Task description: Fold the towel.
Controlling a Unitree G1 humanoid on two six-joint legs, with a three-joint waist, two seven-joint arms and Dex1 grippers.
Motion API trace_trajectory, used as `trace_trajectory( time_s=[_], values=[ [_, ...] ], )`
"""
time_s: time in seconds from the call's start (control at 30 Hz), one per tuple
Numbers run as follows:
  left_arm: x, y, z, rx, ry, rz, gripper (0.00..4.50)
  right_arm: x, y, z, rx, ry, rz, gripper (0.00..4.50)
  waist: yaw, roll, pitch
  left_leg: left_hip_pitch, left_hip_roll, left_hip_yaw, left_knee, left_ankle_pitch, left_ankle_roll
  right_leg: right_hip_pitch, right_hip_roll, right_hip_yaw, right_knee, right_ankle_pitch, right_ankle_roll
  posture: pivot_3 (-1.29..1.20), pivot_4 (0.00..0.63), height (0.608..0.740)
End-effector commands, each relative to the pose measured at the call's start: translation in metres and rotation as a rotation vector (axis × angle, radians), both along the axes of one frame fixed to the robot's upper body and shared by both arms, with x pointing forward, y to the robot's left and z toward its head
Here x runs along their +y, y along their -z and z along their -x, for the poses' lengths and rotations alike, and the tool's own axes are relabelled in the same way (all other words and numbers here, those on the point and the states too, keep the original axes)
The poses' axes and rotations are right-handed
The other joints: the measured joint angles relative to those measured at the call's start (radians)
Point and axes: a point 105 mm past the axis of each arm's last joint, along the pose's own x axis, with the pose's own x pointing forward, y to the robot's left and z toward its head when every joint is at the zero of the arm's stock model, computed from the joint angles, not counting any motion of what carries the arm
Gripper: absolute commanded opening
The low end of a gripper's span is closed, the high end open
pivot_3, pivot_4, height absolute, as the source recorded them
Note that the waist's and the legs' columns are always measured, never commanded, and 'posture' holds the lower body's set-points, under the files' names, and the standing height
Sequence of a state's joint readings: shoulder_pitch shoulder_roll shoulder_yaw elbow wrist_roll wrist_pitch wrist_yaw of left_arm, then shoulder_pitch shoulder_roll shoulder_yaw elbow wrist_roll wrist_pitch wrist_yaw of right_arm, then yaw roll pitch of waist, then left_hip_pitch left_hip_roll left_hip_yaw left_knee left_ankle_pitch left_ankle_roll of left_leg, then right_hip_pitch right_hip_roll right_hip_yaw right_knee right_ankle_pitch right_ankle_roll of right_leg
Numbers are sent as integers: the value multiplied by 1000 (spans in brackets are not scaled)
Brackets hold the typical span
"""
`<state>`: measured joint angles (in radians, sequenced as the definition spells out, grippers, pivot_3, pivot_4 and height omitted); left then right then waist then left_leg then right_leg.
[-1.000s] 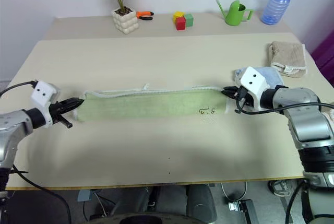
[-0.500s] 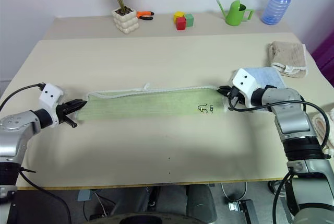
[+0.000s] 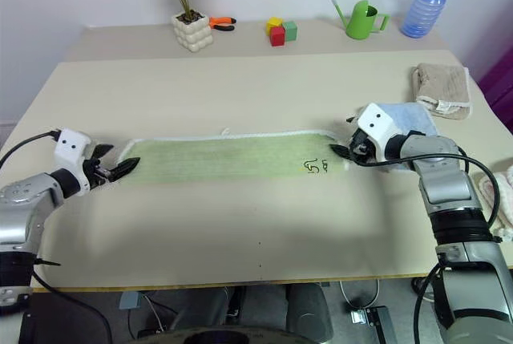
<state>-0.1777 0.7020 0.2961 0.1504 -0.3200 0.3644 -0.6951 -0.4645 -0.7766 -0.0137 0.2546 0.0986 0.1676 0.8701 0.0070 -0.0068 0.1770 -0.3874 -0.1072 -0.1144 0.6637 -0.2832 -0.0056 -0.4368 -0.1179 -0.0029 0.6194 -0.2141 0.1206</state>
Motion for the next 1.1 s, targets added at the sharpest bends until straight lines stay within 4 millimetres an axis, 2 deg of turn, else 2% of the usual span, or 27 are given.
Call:
trace_trajectory(
  time_s=[0.03, 0.13, 0.17, 0.23, 0.33, 0.4, 0.43, 0.53, 0.63, 0.7, 0.8, 1.0, 1.1],
  values=[
    [6, -26, 7, -105, -50, 77, 3894, -9, -33, 9, -93, 45, -62, 3830, 1, 0, 0, 0, 0, 0, 0, 0, 0, 0, 0, 0, 0, 0, 0, 0, 150, 732],
    [5, -37, 13, -164, -64, 103, 3894, -7, -41, 25, -37, 63, -254, 3830, 6, 0, 0, 0, 0, 0, 0, 0, 0, 0, 0, 0, 0, 0, 0, 0, 150, 732],
    [3, -41, 14, -180, -59, 109, 3967, -5, -42, 32, -14, 65, -309, 4366, 6, 0, 0, 0, 0, 0, 0, 0, 1, 1, 0, 0, 0, 0, 0, 0, 150, 732],
    [-12, -46, 14, -191, 3, 85, 3967, -2, -38, 47, 50, 82, -411, 4487, 9, -1, -1, 0, 0, -1, 0, -2, 4, 1, 0, 0, 0, 0, 0, 0, 150, 732],
    [-60, -45, 14, -173, 196, 29, 3967, 5, -23, 69, 170, 103, -562, 4487, 11, -1, -1, 0, 0, -2, 1, -3, 5, 3, 0, 0, 0, 0, 0, 0, 150, 732],
    [-112, -45, 16, -174, 390, 23, 3967, 15, -1, 85, 261, 132, -640, 4487, 16, -1, -1, 1, 0, -2, 1, -3, 6, 4, -1, 0, -1, 0, 0, 0, 150, 732],
    [-130, -45, 18, -177, 458, 21, 3967, 19, 7, 91, 290, 150, -665, 4487, 19, 0, -1, 1, 0, -2, 1, -3, 6, 4, -1, 0, -1, 0, 0, 0, 150, 732],
    [-163, -46, 22, -178, 573, 39, 3967, 23, 19, 98, 331, 231, -737, 4487, 13, 1, -2, 1, -1, -1, 1, -3, 6, 3, 0, 1, -1, 0, 0, 0, 150, 732],
    [-206, -41, 34, -156, 729, 66, 3967, 26, 36, 100, 348, 363, -789, 4487, 4, 2, -2, 2, 0, -1, 1, -3, 6, 3, 0, 1, 0, 0, 0, 0, 150, 732],
    [-218, -37, 39, -134, 775, 79, 3967, 25, 41, 95, 342, 442, -834, 4487, 3, 2, -3, 2, 0, 0, 0, -3, 6, 3, 0, 1, 0, 0, 0, 0, 150, 732],
    [-225, -35, 42, -130, 803, 82, 3967, 26, 45, 86, 360, 530, -938, 4487, 1, 3, -3, 3, 0, 0, 0, -3, 6, 3, 1, 2, 0, 0, 0, 0, 150, 732],
    [-224, -33, 43, -131, 802, 74, 3967, 35, 42, 66, 389, 587, -1097, 4487, 4, 3, -3, 3, 0, 0, 0, -3, 6, 3, 1, 1, 0, 0, 0, 0, 150, 732],
    [-222, -31, 43, -130, 796, 71, 3967, 39, 44, 53, 404, 608, -1094, 3671, 2, 3, -3, 3, 0, 0, 0, -3, 6, 3, 1, 1, 1, 0, 0, 0, 150, 732]
  ],
)
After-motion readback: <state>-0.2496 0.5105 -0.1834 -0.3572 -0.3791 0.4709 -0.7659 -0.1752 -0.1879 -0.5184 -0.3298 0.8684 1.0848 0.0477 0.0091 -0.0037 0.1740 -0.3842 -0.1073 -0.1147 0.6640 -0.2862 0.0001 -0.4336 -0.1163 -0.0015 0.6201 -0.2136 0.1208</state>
